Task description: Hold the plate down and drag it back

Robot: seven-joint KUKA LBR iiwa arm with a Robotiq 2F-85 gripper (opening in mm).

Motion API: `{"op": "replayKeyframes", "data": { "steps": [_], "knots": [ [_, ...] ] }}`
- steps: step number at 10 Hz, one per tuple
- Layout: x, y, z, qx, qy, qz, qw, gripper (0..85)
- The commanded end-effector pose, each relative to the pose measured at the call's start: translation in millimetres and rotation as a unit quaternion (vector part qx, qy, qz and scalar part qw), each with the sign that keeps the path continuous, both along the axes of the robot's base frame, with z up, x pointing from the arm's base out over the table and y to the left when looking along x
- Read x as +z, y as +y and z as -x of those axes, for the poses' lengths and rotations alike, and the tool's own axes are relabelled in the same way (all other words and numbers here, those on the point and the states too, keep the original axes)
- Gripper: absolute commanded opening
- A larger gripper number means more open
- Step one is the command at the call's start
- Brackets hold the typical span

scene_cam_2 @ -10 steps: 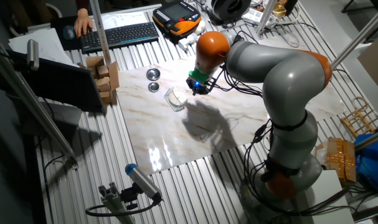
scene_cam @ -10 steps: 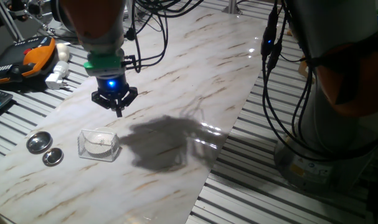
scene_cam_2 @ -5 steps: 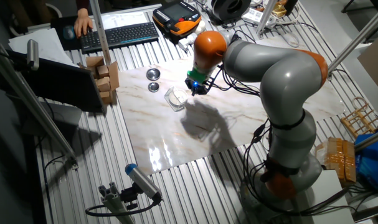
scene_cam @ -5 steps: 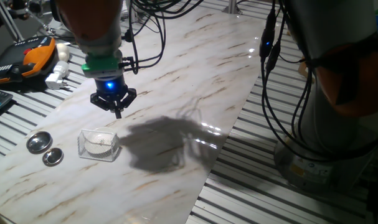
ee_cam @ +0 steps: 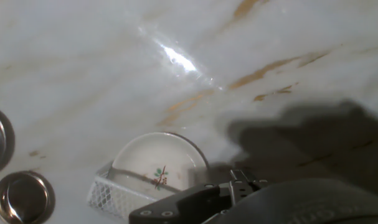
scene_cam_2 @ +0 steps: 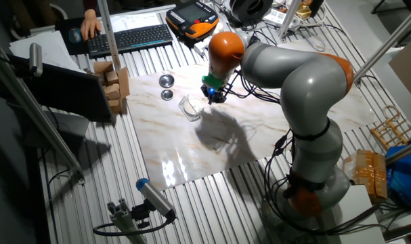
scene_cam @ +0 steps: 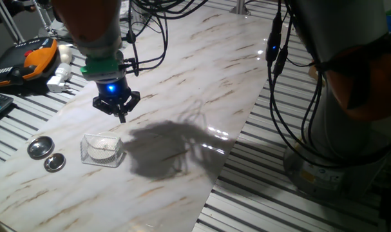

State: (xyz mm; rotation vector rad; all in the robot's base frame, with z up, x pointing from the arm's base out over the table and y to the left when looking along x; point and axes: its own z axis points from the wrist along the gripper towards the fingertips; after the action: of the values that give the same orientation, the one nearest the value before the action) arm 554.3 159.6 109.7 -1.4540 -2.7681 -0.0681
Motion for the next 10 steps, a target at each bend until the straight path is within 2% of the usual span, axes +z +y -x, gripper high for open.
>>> {"op": "replayKeyframes", "data": {
  "steps": [1,2,4,5,7,10],
  "knots": [
    [0.0,-0.1,0.0,-0.011,0.000,-0.007,0.9999,0.0],
    [0.0,-0.1,0.0,-0.033,-0.002,-0.009,0.9994,0.0],
    [-1.8,1.0,-1.5,-0.048,0.000,-0.002,0.9988,0.0],
    [-7.6,3.2,-5.8,-0.051,0.000,0.001,0.9987,0.0],
    [-18.8,4.5,-11.8,-0.052,0.000,-0.009,0.9986,0.0],
    [-21.7,14.8,-20.5,-0.060,0.009,-0.008,0.9981,0.0]
  ]
}}
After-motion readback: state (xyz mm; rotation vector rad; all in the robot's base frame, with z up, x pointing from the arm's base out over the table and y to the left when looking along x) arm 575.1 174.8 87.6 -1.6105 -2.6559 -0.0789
